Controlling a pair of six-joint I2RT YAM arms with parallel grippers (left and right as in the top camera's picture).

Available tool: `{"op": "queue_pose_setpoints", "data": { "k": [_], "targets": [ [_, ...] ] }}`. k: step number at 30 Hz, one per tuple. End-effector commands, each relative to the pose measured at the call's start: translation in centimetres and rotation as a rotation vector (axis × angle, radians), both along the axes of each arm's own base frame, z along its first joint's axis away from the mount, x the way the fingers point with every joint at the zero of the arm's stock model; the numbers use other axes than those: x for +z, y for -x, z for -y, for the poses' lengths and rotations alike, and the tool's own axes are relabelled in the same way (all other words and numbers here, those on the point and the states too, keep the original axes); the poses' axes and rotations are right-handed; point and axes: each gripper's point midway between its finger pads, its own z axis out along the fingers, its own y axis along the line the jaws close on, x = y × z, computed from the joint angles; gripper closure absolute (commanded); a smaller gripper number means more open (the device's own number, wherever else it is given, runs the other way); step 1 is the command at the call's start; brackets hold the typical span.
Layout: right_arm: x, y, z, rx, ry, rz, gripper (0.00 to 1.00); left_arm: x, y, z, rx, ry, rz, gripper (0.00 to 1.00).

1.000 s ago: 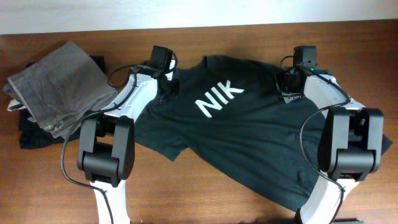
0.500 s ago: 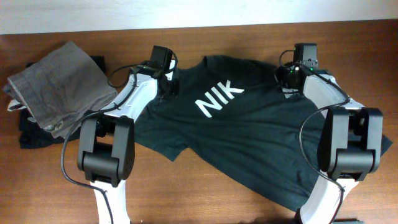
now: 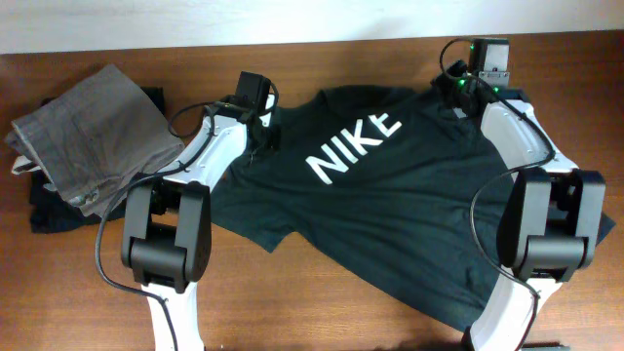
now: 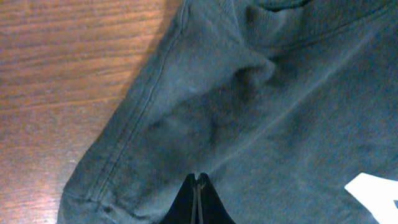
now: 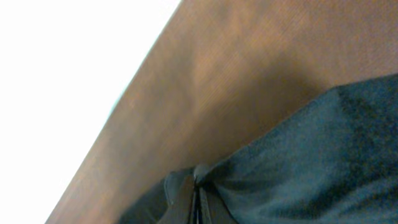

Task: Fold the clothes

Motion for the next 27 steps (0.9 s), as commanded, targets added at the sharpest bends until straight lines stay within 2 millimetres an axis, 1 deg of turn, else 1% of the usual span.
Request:
{"op": "queue_pose_setpoints", "data": {
  "k": [1, 4, 9, 11, 14, 17, 19, 21, 23, 27],
  "targets": [
    [0.0, -1.7, 0.8, 0.004, 0.103, 0.054, 0.96, -0.7, 0.4, -0.1, 0.006, -0.010, -0.022, 1.00],
    [-1.0, -3.1, 0.9, 0.003, 0.108, 0.103, 0.96, -0.8, 0.7, -0.1, 0.006, -0.013, -0.034, 1.00],
    [-3.8, -5.3, 1.1, -0.001, 0.114, 0.167, 0.96, -1.1, 1.5, -0.3, 0.006, -0.022, -0.068, 1.00],
    [-4.7, -6.4, 1.2, -0.005, 0.120, 0.219, 0.96, -1.1, 1.7, -0.4, 0.005, -0.022, -0.078, 1.00],
    [-5.0, -7.8, 1.3, 0.021, 0.173, 0.313, 0.96, -1.1, 1.7, -0.4, 0.005, -0.021, -0.077, 1.00],
    [-5.1, -8.4, 2.0, 0.012, 0.231, 0.340, 0.96, -1.1, 1.5, -0.3, 0.005, -0.019, -0.070, 1.00],
    [-4.4, -8.7, 2.3, 0.038, 0.290, 0.353, 0.96, -1.0, 1.3, -0.3, 0.005, -0.017, -0.062, 1.00],
    [-2.7, -9.6, 2.1, 0.100, 0.331, 0.387, 0.96, -0.9, 1.2, -0.2, 0.005, -0.015, -0.054, 1.00],
    [-0.9, -10.4, 1.8, 0.161, 0.326, 0.400, 0.96, -0.9, 1.0, -0.2, 0.005, -0.013, -0.046, 0.99],
    [3.5, -11.7, 2.5, 0.224, 0.344, 0.388, 0.96, -0.8, 0.9, -0.1, 0.005, -0.012, -0.041, 1.00]
  ]
}}
